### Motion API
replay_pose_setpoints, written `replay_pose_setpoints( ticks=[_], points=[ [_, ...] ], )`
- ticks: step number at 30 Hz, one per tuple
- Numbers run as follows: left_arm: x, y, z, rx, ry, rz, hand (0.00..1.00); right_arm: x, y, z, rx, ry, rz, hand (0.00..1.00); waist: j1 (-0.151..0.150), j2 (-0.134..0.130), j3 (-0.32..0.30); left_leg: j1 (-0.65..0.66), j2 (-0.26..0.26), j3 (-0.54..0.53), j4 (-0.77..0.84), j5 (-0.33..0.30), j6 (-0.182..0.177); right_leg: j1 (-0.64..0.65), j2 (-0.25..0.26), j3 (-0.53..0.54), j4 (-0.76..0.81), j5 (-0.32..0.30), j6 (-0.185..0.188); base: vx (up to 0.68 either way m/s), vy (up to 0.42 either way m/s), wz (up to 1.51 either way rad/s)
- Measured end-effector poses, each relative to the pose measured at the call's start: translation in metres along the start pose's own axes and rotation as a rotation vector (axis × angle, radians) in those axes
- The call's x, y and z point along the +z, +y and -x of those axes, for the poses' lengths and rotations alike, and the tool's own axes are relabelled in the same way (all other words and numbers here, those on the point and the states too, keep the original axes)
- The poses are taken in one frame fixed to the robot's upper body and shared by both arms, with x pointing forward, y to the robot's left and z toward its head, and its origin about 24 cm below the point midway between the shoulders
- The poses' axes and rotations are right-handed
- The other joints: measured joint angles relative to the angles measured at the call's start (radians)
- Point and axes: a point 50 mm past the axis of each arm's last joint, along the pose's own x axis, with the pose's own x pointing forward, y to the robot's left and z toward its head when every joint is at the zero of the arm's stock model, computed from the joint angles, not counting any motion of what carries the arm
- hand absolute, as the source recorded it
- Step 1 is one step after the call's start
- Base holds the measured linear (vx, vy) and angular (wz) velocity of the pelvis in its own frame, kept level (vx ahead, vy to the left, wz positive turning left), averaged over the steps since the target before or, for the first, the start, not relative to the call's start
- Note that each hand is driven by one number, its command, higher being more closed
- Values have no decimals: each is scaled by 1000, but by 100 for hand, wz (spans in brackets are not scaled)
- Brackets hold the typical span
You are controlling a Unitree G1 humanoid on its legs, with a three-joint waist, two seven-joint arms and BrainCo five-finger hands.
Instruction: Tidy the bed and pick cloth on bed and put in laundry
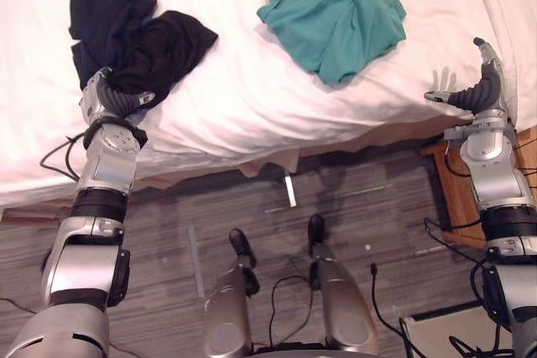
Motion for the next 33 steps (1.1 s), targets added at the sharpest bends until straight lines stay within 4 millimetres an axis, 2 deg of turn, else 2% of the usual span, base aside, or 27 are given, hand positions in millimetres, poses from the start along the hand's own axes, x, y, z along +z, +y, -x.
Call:
replay_pose_setpoints(
  ticks=[5,8,9,11,12,14,16,18,20,21,22,23,25,28,30,33],
  points=[
    [10,2,-4,36,-30,41,100,31,7,-12,33,-89,-3,0,2,0,12,-26,1,6,9,3,4,-48,-13,0,47,-16,-1,-25,-2,0],
    [22,-8,1,22,-113,164,100,71,4,-20,15,-230,5,0,11,0,12,-41,-4,1,-16,23,4,-77,-33,-25,85,-35,0,10,-18,20],
    [24,-9,2,19,-128,179,100,77,5,-21,18,-249,10,0,14,0,12,-42,-5,-1,-21,29,5,-79,-33,-29,86,-35,-1,25,-22,20],
    [32,-15,9,-8,-186,302,100,100,14,-24,55,-319,43,0,25,5,14,-41,-11,-17,-30,39,2,-83,-46,-55,120,-60,-1,41,-26,27],
    [34,-18,13,-25,-206,341,100,105,17,-24,65,-333,46,0,29,8,16,-39,-14,-27,-31,40,0,-86,-51,-61,138,-71,-3,59,-43,28],
    [40,-28,28,-101,-270,470,100,116,24,-27,90,-351,64,0,58,10,17,-36,-25,-40,-44,51,-5,-103,-72,-93,192,-101,-8,76,-62,34],
    [41,-39,43,-180,-307,580,100,115,25,-35,102,-313,97,0,80,23,23,-37,-37,-77,-59,65,-6,-102,-87,-122,219,-122,-8,74,-63,47],
    [35,-59,69,-284,-317,706,100,103,23,-46,104,-221,152,0,122,50,36,-40,-45,-107,-59,69,-11,-89,-99,-162,226,-126,-13,68,-43,39],
    [25,-76,91,-356,-284,777,100,96,19,-52,105,-170,178,0,130,79,47,-44,-53,-132,-55,69,-11,-77,-108,-188,225,-128,-11,48,0,38],
    [19,-86,103,-395,-259,807,100,93,15,-55,102,-142,200,100,138,94,52,-49,-55,-146,-51,69,-11,-70,-115,-202,226,-133,-10,35,-14,33],
    [13,-101,121,-455,-223,827,100,85,6,-60,91,-94,241,100,155,109,54,-56,-63,-154,-47,69,-11,-71,-117,-211,227,-133,-10,26,-11,32],
    [10,-109,131,-489,-204,829,100,81,0,-63,86,-68,256,100,161,121,54,-61,-70,-164,-46,69,-11,-70,-120,-219,228,-134,-10,10,17,28],
    [-2,-132,162,-600,-141,821,100,67,-23,-70,82,26,312,100,182,148,55,-67,-79,-181,-44,72,-7,-69,-138,-235,243,-145,-4,-12,5,30],
    [-12,-143,184,-686,-103,810,100,52,-45,-76,114,131,315,100,188,171,51,-64,-89,-203,-45,68,-12,-57,-154,-261,261,-155,-7,-46,-26,28],
    [-14,-144,187,-700,-101,809,100,43,-51,-76,119,179,269,100,204,171,51,-53,-90,-204,-45,69,-13,-49,-156,-261,268,-157,-10,-43,-50,6],
    [-18,-142,195,-722,-116,820,100,26,-53,-72,137,246,128,100,201,172,50,-21,-94,-211,-46,69,-14,-16,-157,-270,271,-165,-11,-24,-64,6]
  ],
)
